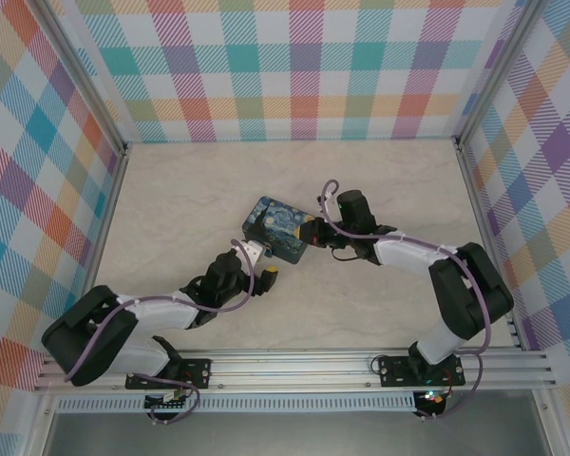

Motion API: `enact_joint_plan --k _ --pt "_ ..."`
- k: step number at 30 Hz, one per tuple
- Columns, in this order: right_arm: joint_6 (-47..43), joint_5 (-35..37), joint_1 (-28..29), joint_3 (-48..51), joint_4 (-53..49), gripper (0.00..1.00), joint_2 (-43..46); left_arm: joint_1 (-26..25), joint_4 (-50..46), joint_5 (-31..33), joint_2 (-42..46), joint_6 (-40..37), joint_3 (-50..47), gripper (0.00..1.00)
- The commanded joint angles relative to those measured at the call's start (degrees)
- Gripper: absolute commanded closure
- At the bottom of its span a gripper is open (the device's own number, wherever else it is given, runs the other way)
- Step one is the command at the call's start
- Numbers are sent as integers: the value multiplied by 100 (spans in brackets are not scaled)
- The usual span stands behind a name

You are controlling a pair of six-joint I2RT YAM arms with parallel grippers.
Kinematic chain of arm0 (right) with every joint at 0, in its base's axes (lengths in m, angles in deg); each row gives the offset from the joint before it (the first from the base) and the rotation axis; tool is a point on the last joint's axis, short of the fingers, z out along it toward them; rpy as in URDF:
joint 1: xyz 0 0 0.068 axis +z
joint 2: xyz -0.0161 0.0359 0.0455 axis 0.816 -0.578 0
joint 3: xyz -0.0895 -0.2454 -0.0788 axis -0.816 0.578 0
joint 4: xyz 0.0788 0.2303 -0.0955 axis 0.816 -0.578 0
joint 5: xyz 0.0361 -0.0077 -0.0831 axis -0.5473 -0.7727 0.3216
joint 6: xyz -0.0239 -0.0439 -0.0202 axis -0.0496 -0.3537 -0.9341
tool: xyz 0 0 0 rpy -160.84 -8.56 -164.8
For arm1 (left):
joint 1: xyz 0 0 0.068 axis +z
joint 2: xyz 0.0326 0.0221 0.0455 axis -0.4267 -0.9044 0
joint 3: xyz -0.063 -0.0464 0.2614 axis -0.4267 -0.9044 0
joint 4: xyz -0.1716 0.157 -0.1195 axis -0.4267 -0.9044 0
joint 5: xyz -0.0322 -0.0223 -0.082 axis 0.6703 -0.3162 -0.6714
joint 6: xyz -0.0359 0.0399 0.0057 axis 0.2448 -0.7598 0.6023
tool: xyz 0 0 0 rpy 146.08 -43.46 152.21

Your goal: Unlock the padlock with the key

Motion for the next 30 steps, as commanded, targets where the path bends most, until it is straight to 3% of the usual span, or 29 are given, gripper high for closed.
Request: enact_joint_plan --k 1,14,30 --pt "124 -257 38 -167 355 99 -187 112 961 -98 -402 -91 -61 18" --pt "66 -445 35 -281 563 99 -664 318 2265 -292 -1845 -121 162 22" --pt "-347 -303 35 -490 -62 99 -768 353 2373 -364 -2191 -698 410 33"
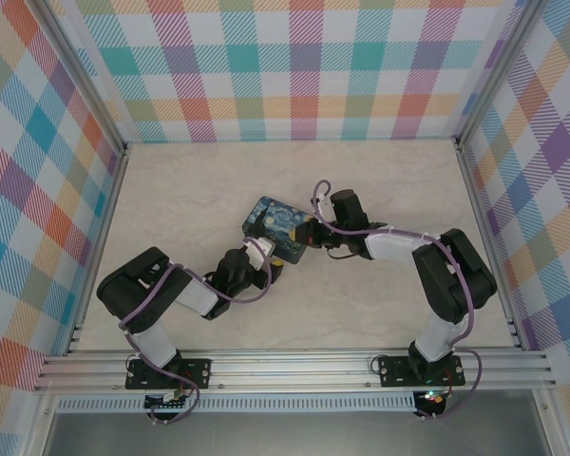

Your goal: Unlock the padlock with the key

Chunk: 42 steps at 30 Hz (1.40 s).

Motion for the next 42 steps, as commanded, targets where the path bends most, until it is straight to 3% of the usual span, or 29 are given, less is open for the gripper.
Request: enact_joint_plan --k 1,20,24,42 --pt "-178 -21 35 -186 -136 99 -93 75 231 13 -85 -234 99 33" --pt "-195 -24 41 -222 -225 99 -152 184 398 -24 -484 -100 304 40" --pt "-194 -47 35 -237 -233 99 -168 196 273 -166 -492 -101 403 49" --pt "-291 40 35 -231 -337 99 23 214 -27 -350 -409 -132 503 70"
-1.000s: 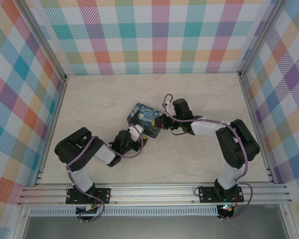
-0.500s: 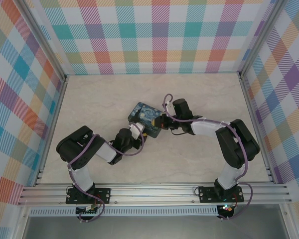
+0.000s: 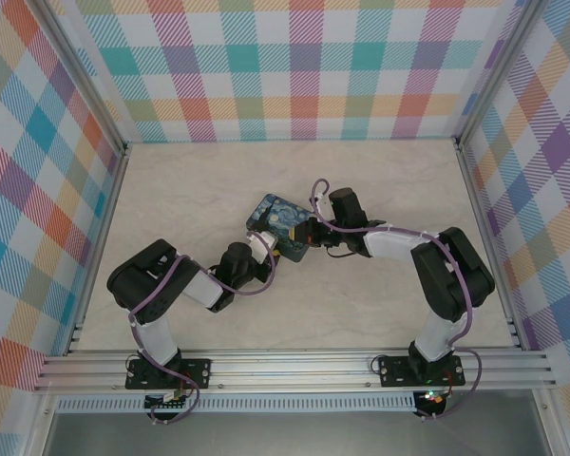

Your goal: Unlock the padlock with the key

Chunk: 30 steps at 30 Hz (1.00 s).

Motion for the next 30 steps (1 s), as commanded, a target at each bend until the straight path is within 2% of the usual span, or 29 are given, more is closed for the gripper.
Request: enact_joint_plan --k 1,7,14,25,30 --pt "-178 66 35 -104 -195 99 121 41 -142 -160 62 -18 107 71" --pt "-333 236 39 -48 -369 99 397 41 -836 -246 382 197 198 76" --pt "-731 613 26 244 -628 99 830 41 -2336 -346 977 913 602 80" --pt "-962 770 27 672 -630 99 1109 32 -3215 -428 1215 1397 965 80" --pt "-1050 860 26 747 -678 99 1170 30 -3133 -308 1055 1350 951 68"
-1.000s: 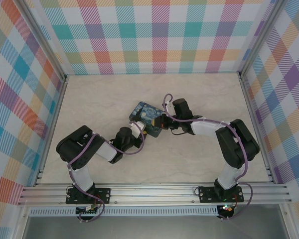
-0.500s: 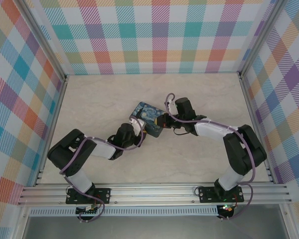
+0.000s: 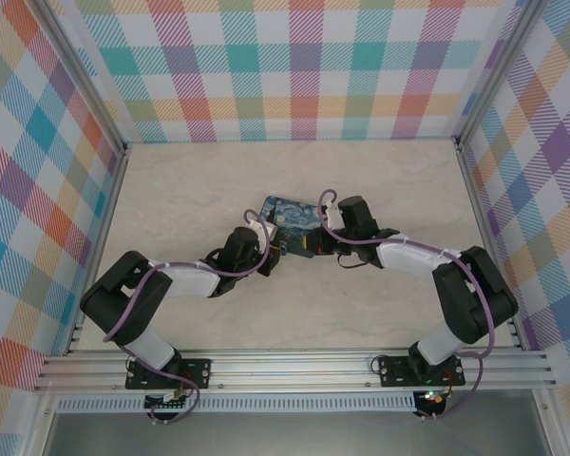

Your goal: Unlock the padlock with the key

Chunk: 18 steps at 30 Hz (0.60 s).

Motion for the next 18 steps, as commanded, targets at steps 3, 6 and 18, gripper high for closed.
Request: enact_joint_plan --k 3,6,18 --pt "-194 27 32 26 -18 99 145 28 120 -104 -177 2 35 59" --pt "-159 -64 26 -82 34 99 101 28 338 -199 -329 -29 13 54" --pt "272 -936 -462 -276 749 99 -172 199 855 -380 -462 -198 -79 43"
